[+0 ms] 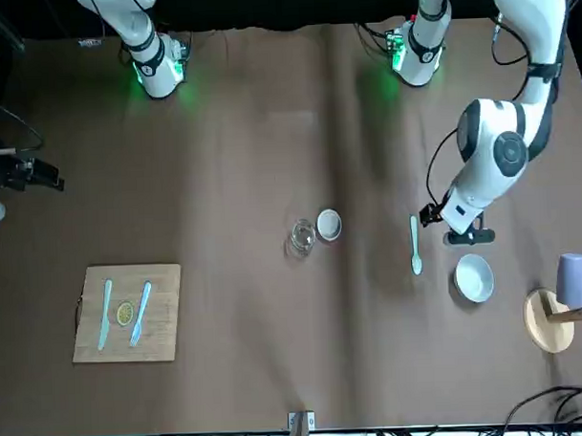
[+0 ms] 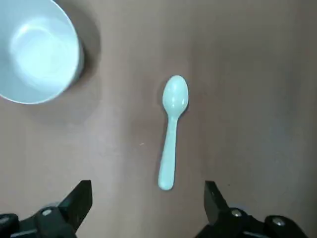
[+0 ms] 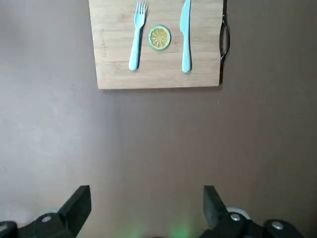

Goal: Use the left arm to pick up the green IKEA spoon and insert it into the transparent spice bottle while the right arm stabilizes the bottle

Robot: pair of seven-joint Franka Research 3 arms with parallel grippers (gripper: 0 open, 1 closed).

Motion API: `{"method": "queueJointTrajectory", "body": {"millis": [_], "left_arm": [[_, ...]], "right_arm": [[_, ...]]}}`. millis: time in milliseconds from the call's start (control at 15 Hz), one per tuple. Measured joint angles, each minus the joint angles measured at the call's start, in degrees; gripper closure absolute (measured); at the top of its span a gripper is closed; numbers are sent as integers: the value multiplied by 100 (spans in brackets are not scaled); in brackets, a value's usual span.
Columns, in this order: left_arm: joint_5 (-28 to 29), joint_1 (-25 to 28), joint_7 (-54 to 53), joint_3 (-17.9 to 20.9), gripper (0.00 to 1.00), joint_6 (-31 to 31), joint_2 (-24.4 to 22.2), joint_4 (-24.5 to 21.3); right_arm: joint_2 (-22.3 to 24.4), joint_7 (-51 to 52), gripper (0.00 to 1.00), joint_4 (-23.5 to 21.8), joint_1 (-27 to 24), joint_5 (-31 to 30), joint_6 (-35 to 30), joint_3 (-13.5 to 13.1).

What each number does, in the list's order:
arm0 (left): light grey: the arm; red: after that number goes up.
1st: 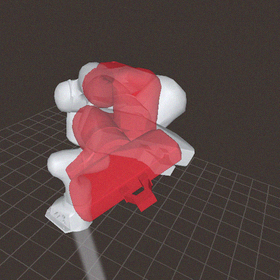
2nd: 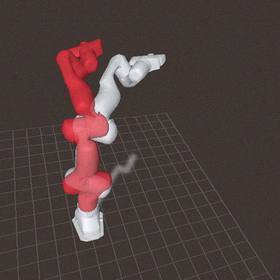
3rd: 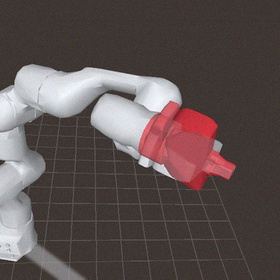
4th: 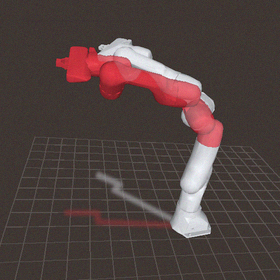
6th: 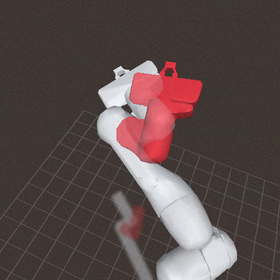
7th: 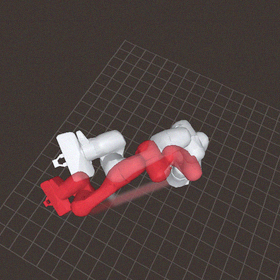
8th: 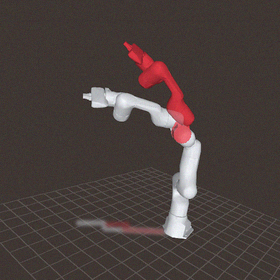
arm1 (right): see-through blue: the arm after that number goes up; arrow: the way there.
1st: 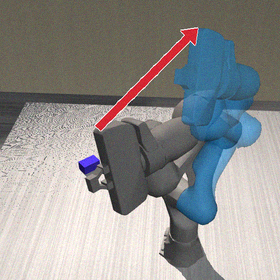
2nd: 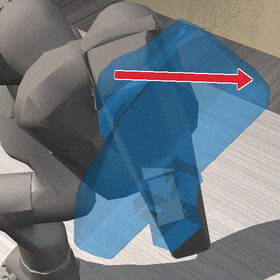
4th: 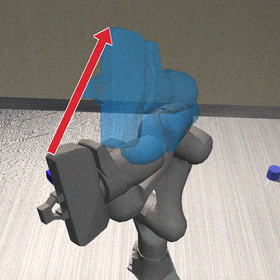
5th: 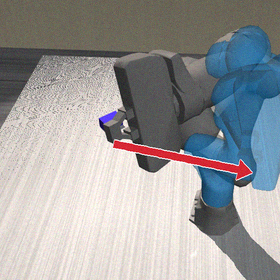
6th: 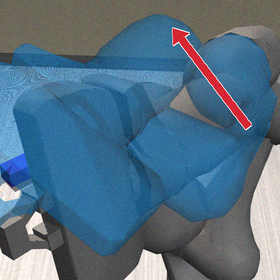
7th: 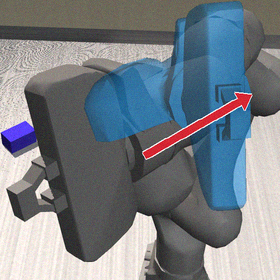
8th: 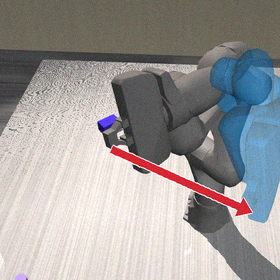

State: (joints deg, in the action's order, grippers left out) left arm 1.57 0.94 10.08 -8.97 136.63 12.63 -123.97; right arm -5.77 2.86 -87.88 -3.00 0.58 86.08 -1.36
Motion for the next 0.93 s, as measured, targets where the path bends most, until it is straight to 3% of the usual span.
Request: {"method": "queueJointTrajectory", "body": {"millis": [267,467,733,933], "left_arm": [[0,-148,203,-2,0,946,456,-317],[0,-280,357,-3,2,1483,1094,-321],[0,-279,368,21,12,1520,1251,-320],[0,-247,368,31,15,1504,1260,-335]], "right_arm": [[6,0,0,-31,0,0,140,10],[54,0,0,-25,-5,3,210,9],[65,5,0,-27,8,144,312,59],[26,24,0,-62,300,369,640,111]]}}
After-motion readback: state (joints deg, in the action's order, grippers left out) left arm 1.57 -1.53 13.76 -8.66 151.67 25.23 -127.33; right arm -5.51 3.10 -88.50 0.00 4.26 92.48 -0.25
